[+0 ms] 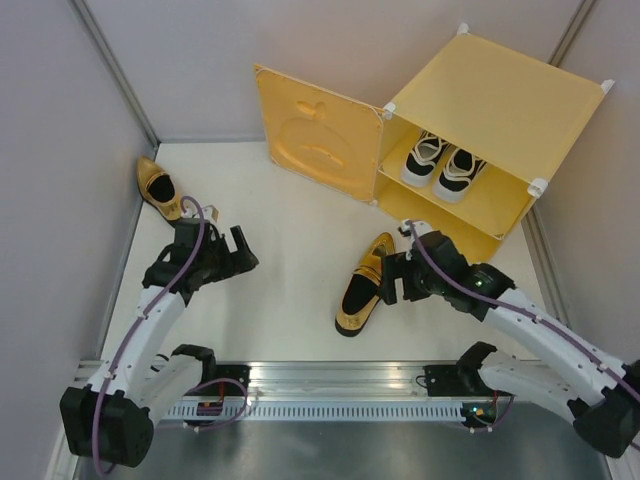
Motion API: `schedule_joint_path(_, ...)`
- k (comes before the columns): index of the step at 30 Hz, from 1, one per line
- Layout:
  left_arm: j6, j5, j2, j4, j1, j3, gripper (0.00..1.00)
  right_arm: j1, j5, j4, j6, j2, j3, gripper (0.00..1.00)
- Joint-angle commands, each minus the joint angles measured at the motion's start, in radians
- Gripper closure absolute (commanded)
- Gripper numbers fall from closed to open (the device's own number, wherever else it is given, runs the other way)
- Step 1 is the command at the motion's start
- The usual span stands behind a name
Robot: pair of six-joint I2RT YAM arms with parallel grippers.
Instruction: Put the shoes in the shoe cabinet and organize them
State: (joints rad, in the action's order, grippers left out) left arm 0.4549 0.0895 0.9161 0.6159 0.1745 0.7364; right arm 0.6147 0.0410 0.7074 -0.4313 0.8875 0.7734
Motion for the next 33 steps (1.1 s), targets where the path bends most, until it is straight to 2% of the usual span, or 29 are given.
schedule_joint_path(1,-0.024,0.093,-0.013,-0.047,-0.01,-0.025,0.0,0.202,-0.156,-0.098,-0.064,0.092,0.026,0.07)
schedule_joint_path(4,-0.03,0.105,-0.002,-0.055,-0.01,-0.023,0.0,0.36,-0.256,-0.112,-0.058,0.181,0.084,0.1)
schedule_joint_path(7,-0.073,0.073,-0.009,0.001,-0.01,0.006,0.0,0.466,-0.28,-0.123,-0.049,0.253,0.138,0.15)
schedule_joint_path(13,-0.068,0.053,-0.077,-0.015,-0.01,-0.022,0.0,0.595,-0.308,-0.147,-0.029,0.396,0.23,0.24)
schedule_joint_path(18,-0.074,0.055,-0.095,-0.005,-0.01,-0.017,0.01,0.606,-0.297,-0.186,-0.037,0.479,0.228,0.33)
schedule_joint_path(26,-0.062,0.052,-0.21,-0.004,-0.01,-0.052,0.01,0.606,-0.328,-0.2,-0.043,0.576,0.202,0.44)
schedule_joint_path(30,-0.068,0.081,-0.188,-0.004,-0.01,-0.052,0.01,0.605,-0.374,-0.217,-0.053,0.605,0.184,0.55)
schedule_joint_path(33,-0.071,0.088,-0.183,-0.004,-0.01,-0.052,0.01,0.605,-0.412,-0.2,-0.055,0.611,0.172,0.67)
